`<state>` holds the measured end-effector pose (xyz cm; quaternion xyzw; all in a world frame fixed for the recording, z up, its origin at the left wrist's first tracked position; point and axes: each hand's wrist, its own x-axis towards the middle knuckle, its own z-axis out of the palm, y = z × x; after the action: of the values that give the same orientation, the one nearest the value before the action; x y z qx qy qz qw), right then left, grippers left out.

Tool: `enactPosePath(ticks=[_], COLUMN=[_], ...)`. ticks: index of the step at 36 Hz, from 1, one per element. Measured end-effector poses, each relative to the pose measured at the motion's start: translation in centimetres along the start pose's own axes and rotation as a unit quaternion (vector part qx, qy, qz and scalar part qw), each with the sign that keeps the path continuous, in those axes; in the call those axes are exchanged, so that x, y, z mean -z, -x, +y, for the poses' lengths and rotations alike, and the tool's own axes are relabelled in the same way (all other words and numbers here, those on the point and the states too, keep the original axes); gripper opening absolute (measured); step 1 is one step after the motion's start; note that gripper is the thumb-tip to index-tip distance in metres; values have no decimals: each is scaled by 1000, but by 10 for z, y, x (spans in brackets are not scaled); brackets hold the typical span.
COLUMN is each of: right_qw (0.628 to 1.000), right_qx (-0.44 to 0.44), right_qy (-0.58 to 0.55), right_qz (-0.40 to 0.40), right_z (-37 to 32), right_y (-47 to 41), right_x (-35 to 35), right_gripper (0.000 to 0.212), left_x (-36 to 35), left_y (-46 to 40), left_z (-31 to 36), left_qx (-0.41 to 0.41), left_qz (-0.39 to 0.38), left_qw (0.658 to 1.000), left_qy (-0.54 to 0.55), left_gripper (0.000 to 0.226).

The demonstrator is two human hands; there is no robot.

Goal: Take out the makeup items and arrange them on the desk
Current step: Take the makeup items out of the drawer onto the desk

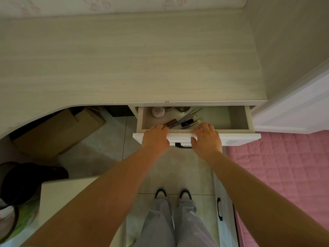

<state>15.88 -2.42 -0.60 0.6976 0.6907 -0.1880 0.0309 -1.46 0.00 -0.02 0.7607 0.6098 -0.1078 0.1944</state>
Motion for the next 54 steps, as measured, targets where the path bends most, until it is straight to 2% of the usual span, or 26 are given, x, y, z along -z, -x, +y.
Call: enactPosePath(ticks=[12, 16, 27, 34, 44, 54], right_qw=[990, 990, 982, 974, 966, 962], right_qx=[-15, -10, -11, 0, 9, -7], right_qy=[-45, -31, -27, -2, 17, 7], right_qz=[-131, -138, -185, -227, -259, -272], right_z=[-2, -2, -2, -1, 0, -4], right_y=[35, 48, 75, 87, 105, 116], right_x=[-5, -7, -11, -16, -23, -30], right_gripper=[33, 34, 39, 52, 44, 43], left_x=[-11, -13, -24, -31, -38, -43], left_y=[30, 37, 63, 75, 92, 104], left_z=[5, 5, 8, 11, 15, 16], left_qx=[-11, -10, -7, -16, -55, -44], left_qz=[-104, -138, -167, -200, -243, -271], left_qw=[994, 990, 985, 980, 968, 961], left_qy=[3, 12, 33, 13, -31, -36], left_gripper=[33, 34, 32, 42, 38, 41])
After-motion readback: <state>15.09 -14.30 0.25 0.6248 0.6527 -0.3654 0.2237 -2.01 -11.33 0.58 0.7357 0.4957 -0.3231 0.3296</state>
